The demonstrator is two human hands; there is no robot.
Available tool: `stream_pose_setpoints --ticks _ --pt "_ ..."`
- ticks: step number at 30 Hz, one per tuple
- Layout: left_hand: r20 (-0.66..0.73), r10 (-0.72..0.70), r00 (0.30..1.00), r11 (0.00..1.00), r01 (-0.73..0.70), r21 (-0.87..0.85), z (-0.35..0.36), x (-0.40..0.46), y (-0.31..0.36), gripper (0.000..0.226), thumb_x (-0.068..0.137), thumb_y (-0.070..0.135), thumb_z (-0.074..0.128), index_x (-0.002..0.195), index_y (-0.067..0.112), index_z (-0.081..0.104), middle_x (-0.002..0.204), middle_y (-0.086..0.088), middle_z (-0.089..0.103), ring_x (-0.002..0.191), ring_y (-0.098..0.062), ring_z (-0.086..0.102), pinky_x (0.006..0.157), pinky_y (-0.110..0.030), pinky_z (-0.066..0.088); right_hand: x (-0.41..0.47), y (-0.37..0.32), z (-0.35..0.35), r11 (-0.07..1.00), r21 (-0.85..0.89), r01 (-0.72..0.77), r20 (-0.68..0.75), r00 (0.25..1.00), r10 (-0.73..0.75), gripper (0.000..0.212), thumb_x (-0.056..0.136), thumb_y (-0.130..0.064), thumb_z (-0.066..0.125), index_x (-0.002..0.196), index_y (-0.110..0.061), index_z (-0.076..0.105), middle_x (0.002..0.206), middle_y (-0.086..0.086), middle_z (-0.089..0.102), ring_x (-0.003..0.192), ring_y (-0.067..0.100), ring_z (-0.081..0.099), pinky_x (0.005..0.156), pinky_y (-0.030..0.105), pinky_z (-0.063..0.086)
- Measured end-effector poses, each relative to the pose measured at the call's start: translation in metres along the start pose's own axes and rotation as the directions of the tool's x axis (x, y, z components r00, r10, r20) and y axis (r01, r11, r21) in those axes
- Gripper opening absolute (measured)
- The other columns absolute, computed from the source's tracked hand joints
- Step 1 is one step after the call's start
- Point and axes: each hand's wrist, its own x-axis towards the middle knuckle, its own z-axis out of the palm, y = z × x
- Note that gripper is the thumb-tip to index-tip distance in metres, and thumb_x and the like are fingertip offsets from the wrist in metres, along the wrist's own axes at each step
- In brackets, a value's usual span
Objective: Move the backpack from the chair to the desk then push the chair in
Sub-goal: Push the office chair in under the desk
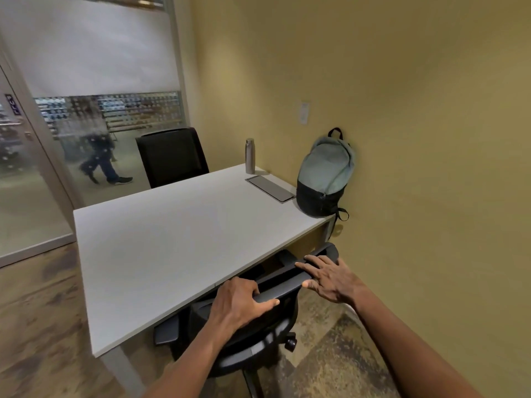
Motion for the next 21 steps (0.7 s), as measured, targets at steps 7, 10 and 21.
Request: stream_pose_setpoints --ticks 7,10,21 --pt "-0.056 0.006 0.998 1.000 -0.007 -0.018 0.013 0.030 0.010 0.063 0.065 0.087 0.047 0.072 0.026 0.062 0.064 0.009 0.061 0.059 -0.008 0.057 0.056 -0.029 0.054 0.028 0.025 0.007 0.993 0.120 -0.022 0.075 0.997 0.013 0.064 0.103 -0.056 0.018 0.157 -0.030 -0.004 0.165 0.003 -0.010 0.151 0.025 -0.012 0.124 0.044 0.002" --pt "-0.067 0.001 0.998 0.999 -0.003 -0.034 0.019 0.046 0.007 0.061 0.066 0.087 0.047 0.066 0.027 0.055 0.059 0.009 0.056 0.055 -0.006 0.054 0.050 -0.027 0.049 0.042 0.033 0.008 0.988 0.148 -0.034 0.078 0.997 0.022 0.065 0.103 -0.055 0.020 0.157 -0.030 -0.005 0.165 0.004 -0.012 0.150 0.026 -0.016 0.123 0.044 -0.001" --pt "-0.099 0.005 0.995 0.997 -0.012 -0.075 0.031 0.094 0.006 0.055 0.068 0.083 0.055 0.068 0.028 0.055 0.060 0.013 0.053 0.052 -0.003 0.048 0.044 -0.020 0.036 0.085 0.053 0.002 0.987 0.135 -0.091 0.099 0.992 0.078 0.063 0.104 -0.051 0.027 0.156 -0.034 -0.004 0.165 0.005 -0.011 0.148 0.040 -0.014 0.121 0.052 0.002"
